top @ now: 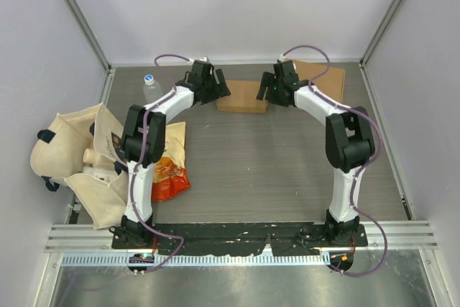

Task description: Fold the paper box

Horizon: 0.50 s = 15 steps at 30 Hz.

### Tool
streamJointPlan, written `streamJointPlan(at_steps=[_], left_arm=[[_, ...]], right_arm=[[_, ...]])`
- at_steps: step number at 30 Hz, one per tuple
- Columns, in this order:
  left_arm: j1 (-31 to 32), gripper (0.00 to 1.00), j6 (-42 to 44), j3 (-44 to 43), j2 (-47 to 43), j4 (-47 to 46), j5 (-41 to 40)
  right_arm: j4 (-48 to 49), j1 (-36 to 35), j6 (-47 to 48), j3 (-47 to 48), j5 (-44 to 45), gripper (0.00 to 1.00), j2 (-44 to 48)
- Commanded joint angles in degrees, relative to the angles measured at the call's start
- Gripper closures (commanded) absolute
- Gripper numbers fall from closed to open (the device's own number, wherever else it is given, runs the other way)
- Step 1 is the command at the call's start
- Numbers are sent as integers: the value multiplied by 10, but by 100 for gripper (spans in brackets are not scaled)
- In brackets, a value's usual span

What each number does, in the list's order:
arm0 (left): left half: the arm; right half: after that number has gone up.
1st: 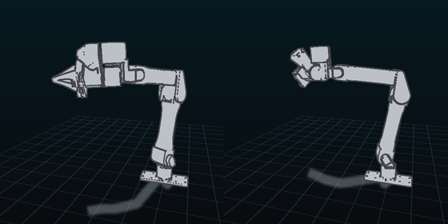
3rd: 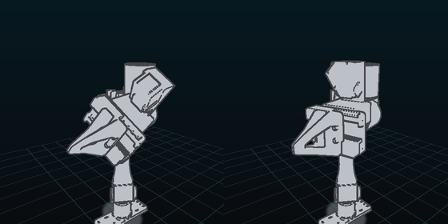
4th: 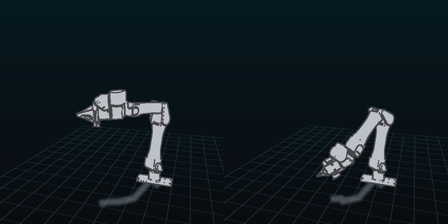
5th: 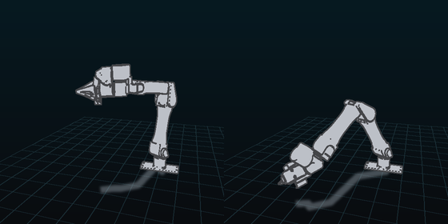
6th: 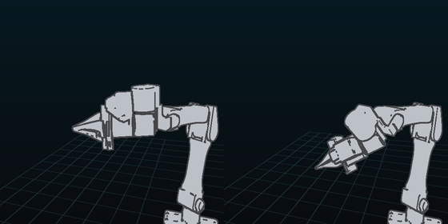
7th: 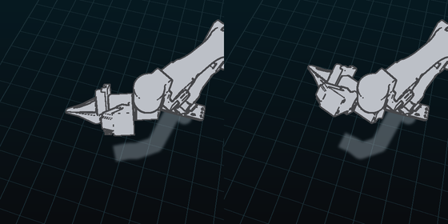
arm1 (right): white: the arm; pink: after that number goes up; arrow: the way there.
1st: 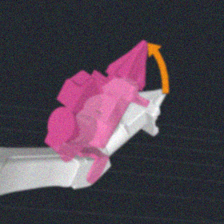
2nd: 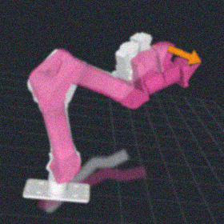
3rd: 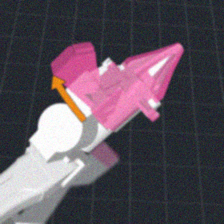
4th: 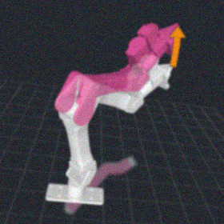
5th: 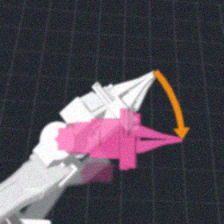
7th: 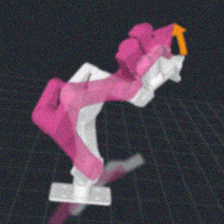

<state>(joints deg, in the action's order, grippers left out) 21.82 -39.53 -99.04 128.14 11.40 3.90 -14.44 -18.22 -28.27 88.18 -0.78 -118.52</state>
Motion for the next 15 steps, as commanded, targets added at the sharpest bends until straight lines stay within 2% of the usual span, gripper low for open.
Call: streamJointPlan(at_steps=[1, 4, 5, 6, 8, 9, 12, 13, 15], left_arm=[[9, 21, 64, 19, -174, 55, -35], [44, 20, 86, 65, -278, 73, -76], [55, 21, 89, 80, -309, 73, -76], [66, 21, 93, 108, -336, 71, -72], [104, 21, 102, 135, -416, 72, -62], [119, 21, 103, 161, -441, 75, -61], [169, 21, 110, 217, -546, 79, -47], [186, 21, 111, 230, -573, 81, -25], [193, 22, 112, 272, -653, 81, 5]], right_arm=[[-108, 2, 50, -3, 122, 23, 154], [-131, -3, 59, -87, 158, 22, 269], [-126, -9, 66, -152, 154, 22, 305], [-116, -14, 73, -185, 145, 21, 379], [-118, -15, 76, -258, 120, 19, 454], [-130, -14, 80, -277, 112, 19, 538], [-141, -15, 91, -338, 56, 17, 682], [-146, -14, 88, -343, 47, 15, 778], [-181, -15, 81, -331, 21, 9, 858]])
